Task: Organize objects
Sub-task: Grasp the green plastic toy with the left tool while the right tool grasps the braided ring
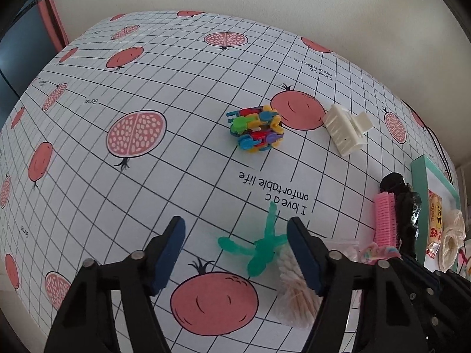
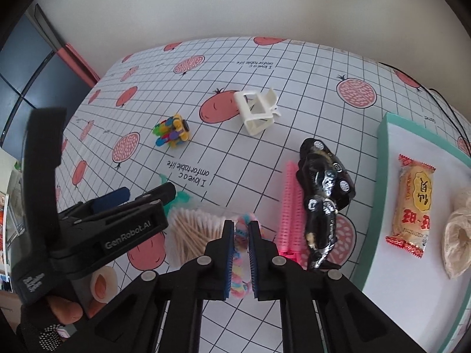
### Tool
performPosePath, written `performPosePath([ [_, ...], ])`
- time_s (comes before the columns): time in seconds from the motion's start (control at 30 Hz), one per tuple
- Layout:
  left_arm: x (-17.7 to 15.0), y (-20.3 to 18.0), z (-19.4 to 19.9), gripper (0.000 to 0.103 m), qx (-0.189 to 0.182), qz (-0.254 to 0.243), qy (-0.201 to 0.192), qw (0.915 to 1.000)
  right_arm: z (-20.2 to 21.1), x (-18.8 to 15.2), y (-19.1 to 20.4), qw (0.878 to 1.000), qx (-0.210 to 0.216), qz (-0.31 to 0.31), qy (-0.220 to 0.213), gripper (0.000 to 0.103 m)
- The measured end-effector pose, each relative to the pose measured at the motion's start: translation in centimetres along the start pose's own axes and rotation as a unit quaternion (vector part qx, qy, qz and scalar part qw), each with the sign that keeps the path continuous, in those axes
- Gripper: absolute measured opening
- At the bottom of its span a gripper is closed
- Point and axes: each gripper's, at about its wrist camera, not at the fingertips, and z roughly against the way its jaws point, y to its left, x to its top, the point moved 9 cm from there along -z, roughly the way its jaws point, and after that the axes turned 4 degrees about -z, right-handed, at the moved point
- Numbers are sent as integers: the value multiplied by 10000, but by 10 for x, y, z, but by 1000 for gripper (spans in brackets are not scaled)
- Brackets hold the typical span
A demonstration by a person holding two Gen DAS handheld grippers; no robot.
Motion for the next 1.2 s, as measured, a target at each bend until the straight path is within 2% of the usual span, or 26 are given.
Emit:
performPosePath([
  [0.27, 1, -8, -3, 62, -19, -6, -50, 10000, 4, 3, -1, 9999, 81, -22, -66, 10],
  [0.43, 2, -12, -2, 48, -171, 49, -106, 9998, 3, 4, -2, 9999, 113, -38, -72, 10],
  [0.57, 3, -15, -1, 44, -122, -5, -163, 9998, 6, 5, -2, 9998, 136, -54, -123, 10],
  [0.6, 3, -16, 0, 37, -121, -10, -191, 9997, 7, 5, -2, 9998, 141, -61, -129, 10],
  [0.63, 4, -17, 1, 23, -199, 7, -199, 9996, 7, 5, -2, 9998, 144, -63, -134, 10],
  [0.67, 4, -18, 2, 19, -318, 61, -183, 9993, 7, 5, -2, 9998, 144, -64, -136, 10],
  [0.77, 4, -20, 4, 11, -204, -9, -195, 9996, 8, 5, -3, 9998, 146, -59, -141, 10],
  [0.9, 6, -16, 3, 4, -241, 75, -190, 9995, 9, 5, -2, 9998, 154, -32, -157, 9],
  [1.2, 3, -6, 3, 0, -253, 289, -168, 9991, 17, 8, 1, 9995, 187, 18, -264, 4],
])
